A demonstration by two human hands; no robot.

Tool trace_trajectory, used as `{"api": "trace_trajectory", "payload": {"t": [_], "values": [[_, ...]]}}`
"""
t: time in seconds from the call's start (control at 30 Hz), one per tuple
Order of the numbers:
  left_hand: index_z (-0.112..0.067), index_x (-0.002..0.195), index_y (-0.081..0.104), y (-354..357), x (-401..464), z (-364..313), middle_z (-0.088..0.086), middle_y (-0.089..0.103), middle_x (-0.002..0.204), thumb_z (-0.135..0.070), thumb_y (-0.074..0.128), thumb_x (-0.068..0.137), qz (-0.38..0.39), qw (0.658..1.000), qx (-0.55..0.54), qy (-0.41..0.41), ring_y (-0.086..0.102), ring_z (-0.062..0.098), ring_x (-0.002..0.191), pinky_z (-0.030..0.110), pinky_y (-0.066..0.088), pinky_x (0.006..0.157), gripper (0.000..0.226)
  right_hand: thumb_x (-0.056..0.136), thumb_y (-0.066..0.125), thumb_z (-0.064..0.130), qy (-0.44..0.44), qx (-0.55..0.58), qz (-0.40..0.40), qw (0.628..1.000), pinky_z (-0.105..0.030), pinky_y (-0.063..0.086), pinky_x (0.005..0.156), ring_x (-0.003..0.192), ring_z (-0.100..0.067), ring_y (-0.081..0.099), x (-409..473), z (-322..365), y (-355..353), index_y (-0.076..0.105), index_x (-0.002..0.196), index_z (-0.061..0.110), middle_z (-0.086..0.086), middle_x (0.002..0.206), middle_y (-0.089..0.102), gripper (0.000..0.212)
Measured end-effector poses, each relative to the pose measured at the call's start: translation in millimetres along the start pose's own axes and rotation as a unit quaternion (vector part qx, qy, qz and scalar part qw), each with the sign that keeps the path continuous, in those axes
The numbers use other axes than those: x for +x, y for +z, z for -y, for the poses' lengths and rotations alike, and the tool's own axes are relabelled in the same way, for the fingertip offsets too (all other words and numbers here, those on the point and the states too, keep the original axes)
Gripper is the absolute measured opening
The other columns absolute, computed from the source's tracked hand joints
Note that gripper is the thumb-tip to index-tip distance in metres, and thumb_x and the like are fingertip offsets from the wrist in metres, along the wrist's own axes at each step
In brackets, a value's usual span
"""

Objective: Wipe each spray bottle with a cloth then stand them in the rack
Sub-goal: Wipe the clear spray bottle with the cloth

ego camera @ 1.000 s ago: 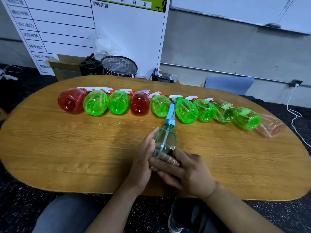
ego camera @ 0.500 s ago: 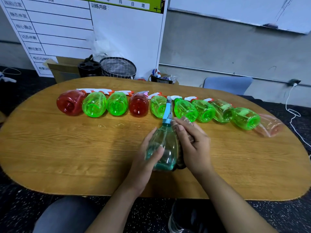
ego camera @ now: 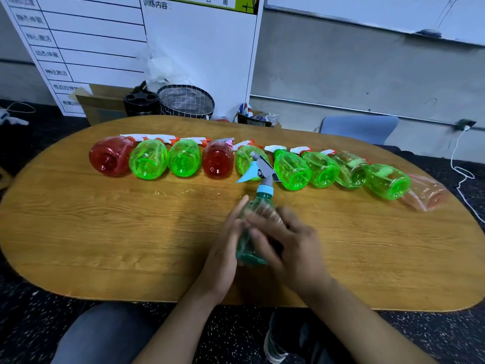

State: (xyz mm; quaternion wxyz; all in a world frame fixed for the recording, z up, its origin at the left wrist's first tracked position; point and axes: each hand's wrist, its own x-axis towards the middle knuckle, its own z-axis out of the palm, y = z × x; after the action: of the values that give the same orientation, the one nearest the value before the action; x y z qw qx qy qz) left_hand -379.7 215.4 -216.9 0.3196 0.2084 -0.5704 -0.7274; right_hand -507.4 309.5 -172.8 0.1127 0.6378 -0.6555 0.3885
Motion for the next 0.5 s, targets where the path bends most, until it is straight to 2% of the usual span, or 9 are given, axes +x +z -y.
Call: {"api": "trace_trajectory", "payload": {"t": [0.1,0.2,0.27,0.33,0.4,0.5], "values": [[-0.030,0.160,0.042,0.6,1.4,-0.6,0.006,0.063,0.151,-0.039,0.038,0.108,0.000,1.000,-0.005,0.005,0.058,0.026,0.142,0.047,0.043,0.119,0.053,0.102,0.070,0.033,-0.151,-0.045,0.035,0.987,-0.037,0.059,0.062,0.079,-0.020,0.068,-22.7,-2.8,-1.1,0.073,0.133,0.027,-0.006,0.100,0.068,0.032],[-0.027,0.158,0.044,2.3,0.1,-3.0,0.004,0.066,0.147,-0.038,0.038,0.107,-0.002,1.000,-0.018,-0.008,0.062,0.024,0.137,0.035,0.052,0.107,0.053,0.103,0.068,0.036,-0.181,-0.061,0.048,0.980,-0.038,0.060,0.062,0.082,-0.022,0.070,-17.3,-8.6,-4.7,0.072,0.135,0.028,-0.007,0.101,0.070,0.033],[-0.036,0.155,0.050,3.7,0.8,-2.3,0.002,0.065,0.149,-0.041,0.038,0.108,-0.015,1.000,-0.019,-0.014,0.061,0.025,0.138,0.040,0.055,0.104,0.048,0.106,0.059,0.043,-0.106,-0.044,0.026,0.993,-0.038,0.059,0.061,0.080,-0.020,0.069,-1.1,-12.7,-6.9,0.072,0.134,0.030,-0.004,0.103,0.066,0.033],[-0.043,0.150,0.056,3.7,1.7,-1.0,0.002,0.060,0.154,-0.044,0.041,0.109,-0.030,0.999,-0.020,-0.014,0.057,0.029,0.143,0.055,0.049,0.112,0.044,0.107,0.049,0.052,0.016,-0.020,-0.005,1.000,-0.039,0.058,0.061,0.077,-0.018,0.065,17.0,-14.6,-6.7,0.072,0.132,0.031,-0.001,0.100,0.061,0.040],[-0.040,0.152,0.055,3.0,1.7,0.2,0.002,0.058,0.156,-0.043,0.041,0.109,-0.031,0.999,-0.011,-0.012,0.057,0.029,0.143,0.060,0.045,0.115,0.045,0.107,0.044,0.057,0.100,-0.004,-0.037,0.994,-0.041,0.056,0.063,0.079,-0.016,0.064,24.8,-14.9,-1.2,0.073,0.131,0.031,-0.001,0.097,0.061,0.046],[-0.031,0.154,0.051,1.0,1.5,2.0,0.000,0.059,0.155,-0.037,0.038,0.109,-0.020,1.000,-0.013,-0.005,0.057,0.025,0.143,0.056,0.044,0.118,0.048,0.106,0.051,0.049,0.111,0.006,-0.062,0.992,-0.039,0.055,0.060,0.074,-0.013,0.061,10.7,-4.6,6.1,0.072,0.133,0.031,0.001,0.093,0.055,0.038]]}}
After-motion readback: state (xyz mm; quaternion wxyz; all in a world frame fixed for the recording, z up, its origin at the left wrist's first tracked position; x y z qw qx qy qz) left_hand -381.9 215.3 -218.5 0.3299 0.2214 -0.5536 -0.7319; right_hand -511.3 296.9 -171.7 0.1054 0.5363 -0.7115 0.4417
